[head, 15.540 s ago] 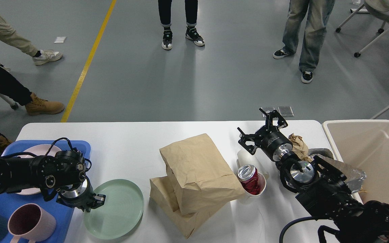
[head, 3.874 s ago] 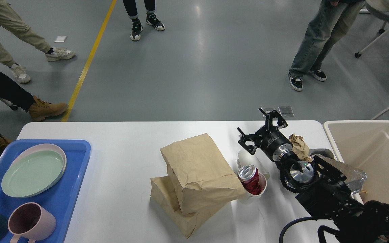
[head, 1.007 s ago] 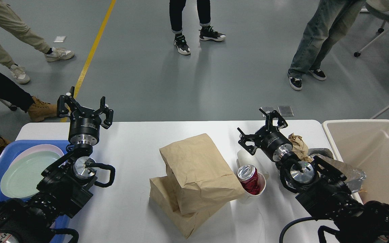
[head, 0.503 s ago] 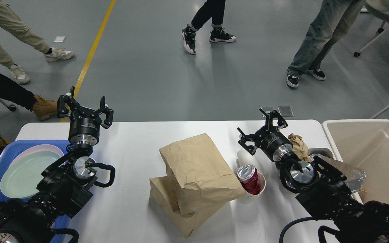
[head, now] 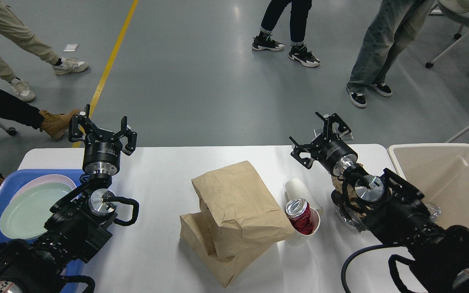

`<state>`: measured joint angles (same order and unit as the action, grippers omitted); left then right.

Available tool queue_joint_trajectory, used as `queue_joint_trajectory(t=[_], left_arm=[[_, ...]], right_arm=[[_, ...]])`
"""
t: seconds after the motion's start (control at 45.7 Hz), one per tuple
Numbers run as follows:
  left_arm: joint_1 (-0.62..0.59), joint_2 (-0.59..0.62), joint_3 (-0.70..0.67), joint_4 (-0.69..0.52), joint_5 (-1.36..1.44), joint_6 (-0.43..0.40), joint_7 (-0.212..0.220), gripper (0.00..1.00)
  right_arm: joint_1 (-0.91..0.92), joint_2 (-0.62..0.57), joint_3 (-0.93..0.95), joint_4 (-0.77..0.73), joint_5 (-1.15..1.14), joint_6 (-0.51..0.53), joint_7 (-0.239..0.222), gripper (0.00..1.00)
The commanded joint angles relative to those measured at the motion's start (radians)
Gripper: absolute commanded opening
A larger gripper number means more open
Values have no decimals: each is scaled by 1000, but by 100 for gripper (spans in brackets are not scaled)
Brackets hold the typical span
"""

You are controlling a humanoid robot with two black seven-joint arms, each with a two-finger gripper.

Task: Tidy desktop

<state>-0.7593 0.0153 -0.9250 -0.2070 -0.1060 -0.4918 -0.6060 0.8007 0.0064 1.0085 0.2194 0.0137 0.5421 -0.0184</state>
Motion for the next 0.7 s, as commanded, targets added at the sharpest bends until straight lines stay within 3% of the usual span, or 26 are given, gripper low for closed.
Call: queue_joint_trajectory(t=[0.0, 0.394, 0.679], left_arm=[[0, 0, 0, 0, 0, 1, 0, 96], [0, 0, 0, 0, 0, 1, 0, 96], [0, 0, 0, 0, 0, 1, 0, 96]], right_arm=[[29, 4, 1, 0, 0, -2, 0, 100], [72, 50, 1, 3, 0, -2, 0, 100], [104, -8, -4, 3, 0, 7, 0, 100]])
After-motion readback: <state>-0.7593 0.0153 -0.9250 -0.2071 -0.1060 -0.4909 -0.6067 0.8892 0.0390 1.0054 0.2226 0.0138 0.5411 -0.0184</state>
